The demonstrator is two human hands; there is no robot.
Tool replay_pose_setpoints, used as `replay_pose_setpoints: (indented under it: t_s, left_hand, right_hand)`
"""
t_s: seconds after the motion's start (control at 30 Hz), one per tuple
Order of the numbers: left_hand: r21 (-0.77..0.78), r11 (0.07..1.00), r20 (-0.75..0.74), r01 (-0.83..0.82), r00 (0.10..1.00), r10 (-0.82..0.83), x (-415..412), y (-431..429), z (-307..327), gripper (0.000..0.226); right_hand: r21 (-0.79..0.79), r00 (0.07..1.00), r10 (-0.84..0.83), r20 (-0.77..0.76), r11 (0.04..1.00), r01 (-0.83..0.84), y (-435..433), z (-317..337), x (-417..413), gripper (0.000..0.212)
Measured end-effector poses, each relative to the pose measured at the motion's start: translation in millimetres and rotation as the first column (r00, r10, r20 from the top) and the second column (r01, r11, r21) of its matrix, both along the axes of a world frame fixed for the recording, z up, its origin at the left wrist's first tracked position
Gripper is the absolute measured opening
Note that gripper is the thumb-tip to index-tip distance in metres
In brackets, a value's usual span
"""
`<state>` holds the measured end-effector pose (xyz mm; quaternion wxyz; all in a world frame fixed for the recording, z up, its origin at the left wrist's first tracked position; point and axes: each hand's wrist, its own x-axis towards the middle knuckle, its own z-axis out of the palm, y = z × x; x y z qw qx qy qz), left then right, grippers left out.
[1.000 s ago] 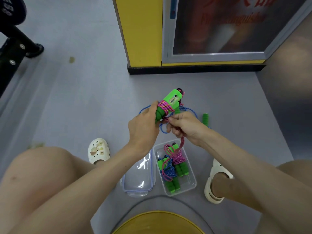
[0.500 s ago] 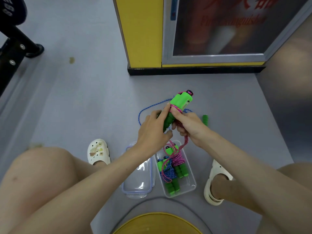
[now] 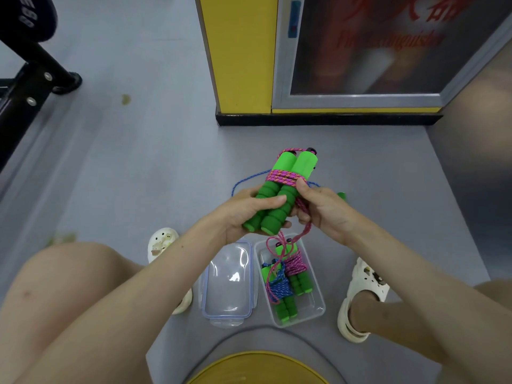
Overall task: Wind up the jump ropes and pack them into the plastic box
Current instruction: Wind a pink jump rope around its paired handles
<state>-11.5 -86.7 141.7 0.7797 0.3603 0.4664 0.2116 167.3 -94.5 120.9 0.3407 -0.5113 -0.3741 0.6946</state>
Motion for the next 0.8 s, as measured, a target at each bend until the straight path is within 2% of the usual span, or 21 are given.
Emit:
replay_pose_setpoints:
  t_s: [0.1,0.23,0.37,0.63,0.73,0.8]
  left_hand:
    - [0.059,0.995,-0.111,-0.076,0.990,0.082,0.0,4.4,-1.8,0.035]
    - [0.108,0.988,-0.175,-0.115,0.976,0.133,0.9,5.9,-0.9,0.037]
    - [0.178,0.979,-0.231,-0.102,0.963,0.142,-1.2,5.7,0.5,0.042]
    - [0.318,0.948,-0.333,-0.023,0.933,0.134,0.8,5.1,0.7,0.043]
    - [0.437,0.897,-0.475,0.063,0.863,0.171,-0.4,5.9,-9.2,0.054]
    - [0.497,0.852,-0.593,0.166,0.781,0.194,-1.1,4.7,-14.1,0.062]
  right_hand:
    - [-0.016,0.985,-0.041,0.165,0.999,0.044,0.6,-2.8,-1.3,0.044]
    - [-0.069,0.983,-0.008,0.184,0.997,0.021,0.2,-1.2,0.4,0.034]
    - [-0.058,0.952,0.057,0.299,0.997,-0.041,-2.4,-0.4,2.4,0.009]
    - [-0.059,0.925,-0.008,0.379,0.998,0.033,-3.0,-1.2,-2.9,0.022]
    - [-0.070,0.926,0.027,0.376,0.998,-0.001,-5.0,4.1,-3.9,0.022]
    - [-0.069,0.922,0.071,0.381,0.996,-0.048,-6.1,6.9,-5.0,0.018]
